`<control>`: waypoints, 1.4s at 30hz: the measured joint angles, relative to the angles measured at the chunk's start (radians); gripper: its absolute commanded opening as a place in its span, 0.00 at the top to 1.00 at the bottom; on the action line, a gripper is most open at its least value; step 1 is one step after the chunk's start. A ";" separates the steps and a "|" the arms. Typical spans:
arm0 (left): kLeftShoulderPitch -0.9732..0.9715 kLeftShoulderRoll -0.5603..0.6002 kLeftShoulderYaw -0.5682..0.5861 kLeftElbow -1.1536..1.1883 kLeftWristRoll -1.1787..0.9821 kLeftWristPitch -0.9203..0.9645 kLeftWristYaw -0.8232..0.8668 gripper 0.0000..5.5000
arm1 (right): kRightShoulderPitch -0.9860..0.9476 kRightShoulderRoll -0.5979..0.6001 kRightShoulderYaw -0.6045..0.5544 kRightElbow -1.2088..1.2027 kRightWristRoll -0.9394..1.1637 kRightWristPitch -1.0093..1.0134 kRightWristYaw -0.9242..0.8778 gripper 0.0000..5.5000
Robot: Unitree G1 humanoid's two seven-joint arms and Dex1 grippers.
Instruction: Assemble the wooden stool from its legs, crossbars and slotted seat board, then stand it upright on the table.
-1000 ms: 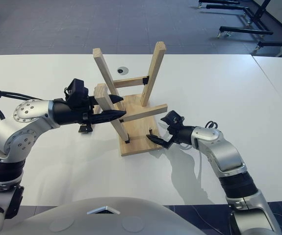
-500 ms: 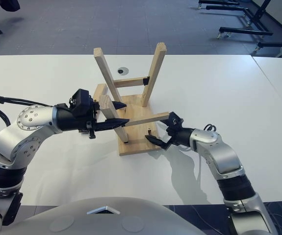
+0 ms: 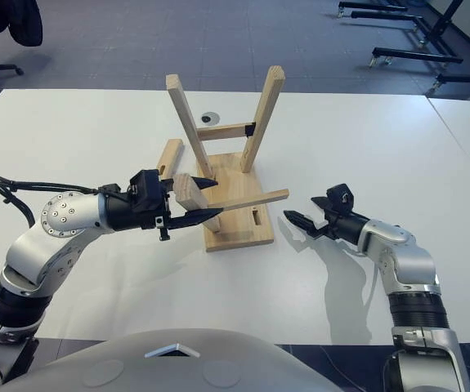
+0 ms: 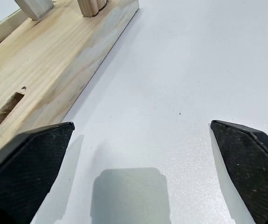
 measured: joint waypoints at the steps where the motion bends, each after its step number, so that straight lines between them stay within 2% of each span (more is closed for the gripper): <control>1: -0.010 0.001 -0.005 0.004 0.002 0.006 0.002 0.63 | 0.004 0.004 0.000 -0.008 -0.004 0.000 -0.008 0.02; 5: -0.048 0.007 -0.023 0.032 0.014 0.022 0.011 0.63 | 0.017 0.023 0.001 -0.032 -0.016 -0.008 -0.036 0.02; 6: -0.055 0.007 -0.026 0.037 0.014 0.027 0.014 0.56 | 0.018 0.027 0.001 -0.034 -0.017 -0.008 -0.041 0.02; 10: 0.003 0.072 -0.078 0.157 0.114 0.143 0.025 0.47 | 0.019 0.040 0.003 -0.050 -0.023 -0.011 -0.051 0.02; 19: 0.003 0.059 -0.072 0.144 0.137 0.129 -0.005 0.23 | 0.024 0.053 0.008 -0.060 -0.037 -0.011 -0.068 0.02; 24: 0.048 0.123 0.013 0.152 0.177 0.108 -0.006 0.10 | 0.044 0.070 -0.002 -0.075 -0.042 -0.023 -0.087 0.02; 27: 0.043 0.147 0.092 0.164 0.200 0.217 0.072 0.04 | 0.094 0.103 -0.032 -0.110 -0.034 -0.042 -0.127 0.02; 29: 0.003 0.113 0.095 0.187 0.256 0.338 0.179 0.04 | 0.118 0.140 -0.050 -0.129 -0.031 -0.054 -0.158 0.02; 31: -0.059 0.018 0.080 0.208 0.317 0.481 0.316 0.04 | 0.130 0.176 -0.061 -0.144 -0.023 -0.062 -0.189 0.02; 36: -0.141 -0.201 0.066 0.309 0.352 0.786 0.498 0.04 | 0.144 0.236 -0.062 -0.154 -0.024 -0.096 -0.231 0.02; 38: -0.147 -0.285 0.131 0.342 0.367 0.901 0.571 0.04 | 0.148 0.253 -0.060 -0.154 -0.028 -0.112 -0.246 0.02; 42: -0.156 -0.400 0.253 0.358 0.374 1.014 0.655 0.15 | 0.150 0.269 -0.055 -0.153 -0.036 -0.131 -0.258 0.02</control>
